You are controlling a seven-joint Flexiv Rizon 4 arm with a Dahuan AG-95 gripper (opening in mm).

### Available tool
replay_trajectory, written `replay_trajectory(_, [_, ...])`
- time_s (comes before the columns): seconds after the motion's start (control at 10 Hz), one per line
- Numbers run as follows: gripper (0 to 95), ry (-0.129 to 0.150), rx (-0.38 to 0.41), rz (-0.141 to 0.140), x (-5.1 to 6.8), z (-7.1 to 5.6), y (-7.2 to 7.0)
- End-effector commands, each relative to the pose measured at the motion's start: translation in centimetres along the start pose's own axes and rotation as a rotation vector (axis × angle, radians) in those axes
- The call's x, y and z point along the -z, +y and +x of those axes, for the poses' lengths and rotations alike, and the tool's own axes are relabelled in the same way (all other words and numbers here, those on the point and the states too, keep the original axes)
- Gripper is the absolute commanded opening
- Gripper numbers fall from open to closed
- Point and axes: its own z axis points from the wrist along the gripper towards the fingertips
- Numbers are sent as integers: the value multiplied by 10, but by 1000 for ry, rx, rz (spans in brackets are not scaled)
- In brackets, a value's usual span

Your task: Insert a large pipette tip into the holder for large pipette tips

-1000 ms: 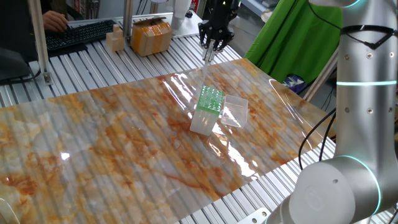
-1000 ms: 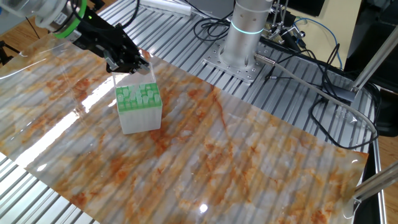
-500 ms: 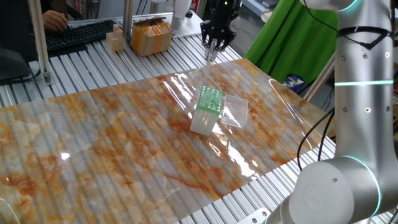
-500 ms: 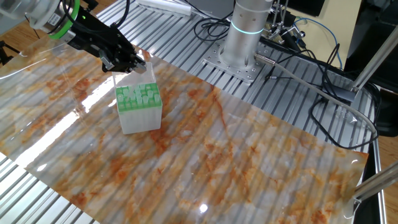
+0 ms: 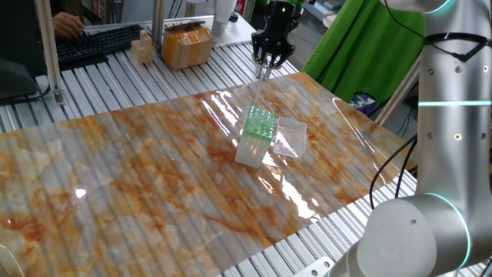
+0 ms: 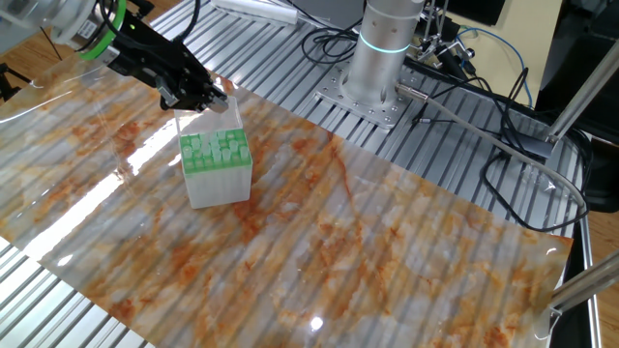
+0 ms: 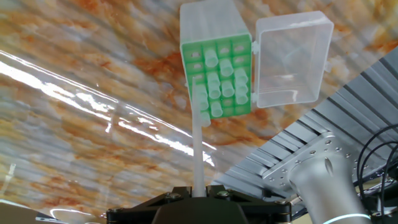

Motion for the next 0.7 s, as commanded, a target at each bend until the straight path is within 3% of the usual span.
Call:
replay_trajectory(0.1, [0, 3, -6, -1, 0, 0, -1])
replay_trajectory(0.7, [0, 25, -4, -13, -3, -3, -6])
